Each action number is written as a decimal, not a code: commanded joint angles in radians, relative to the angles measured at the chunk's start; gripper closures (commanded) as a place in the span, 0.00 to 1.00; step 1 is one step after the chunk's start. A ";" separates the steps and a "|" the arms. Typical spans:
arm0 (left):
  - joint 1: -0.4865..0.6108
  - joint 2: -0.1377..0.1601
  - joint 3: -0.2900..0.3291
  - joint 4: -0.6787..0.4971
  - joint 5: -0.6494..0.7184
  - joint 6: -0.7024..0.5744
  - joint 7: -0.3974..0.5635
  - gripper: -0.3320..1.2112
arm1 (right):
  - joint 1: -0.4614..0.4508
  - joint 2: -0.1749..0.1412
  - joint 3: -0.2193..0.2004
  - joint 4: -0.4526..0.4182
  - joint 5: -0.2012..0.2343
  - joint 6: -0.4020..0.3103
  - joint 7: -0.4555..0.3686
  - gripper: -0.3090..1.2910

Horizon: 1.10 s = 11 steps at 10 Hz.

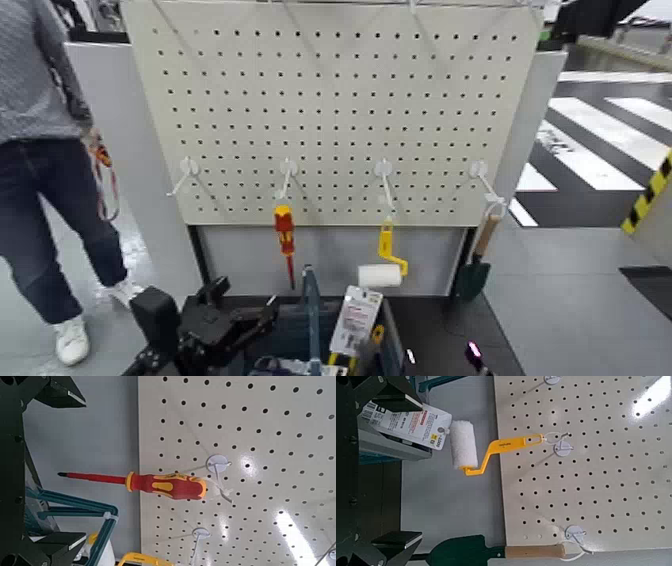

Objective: Put the red screwdriver into the crate.

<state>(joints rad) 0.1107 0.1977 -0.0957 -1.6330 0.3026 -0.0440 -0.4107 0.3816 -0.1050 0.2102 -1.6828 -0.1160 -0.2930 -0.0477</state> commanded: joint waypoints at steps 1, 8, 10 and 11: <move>-0.066 0.022 -0.018 0.033 0.029 0.033 -0.042 0.29 | 0.000 0.001 0.001 0.000 -0.001 -0.002 0.000 0.29; -0.249 0.046 -0.088 0.128 0.050 0.059 -0.132 0.29 | -0.001 0.002 0.006 0.003 -0.005 -0.008 0.000 0.29; -0.301 0.046 -0.111 0.171 0.055 0.072 -0.175 0.30 | -0.003 0.002 0.008 0.003 -0.007 -0.009 0.000 0.29; -0.319 0.048 -0.119 0.190 0.061 0.084 -0.194 0.30 | -0.003 0.002 0.008 0.005 -0.007 -0.009 0.000 0.29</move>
<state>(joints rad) -0.1981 0.2451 -0.2107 -1.4535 0.3606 0.0341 -0.6028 0.3790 -0.1028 0.2178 -1.6791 -0.1227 -0.3023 -0.0475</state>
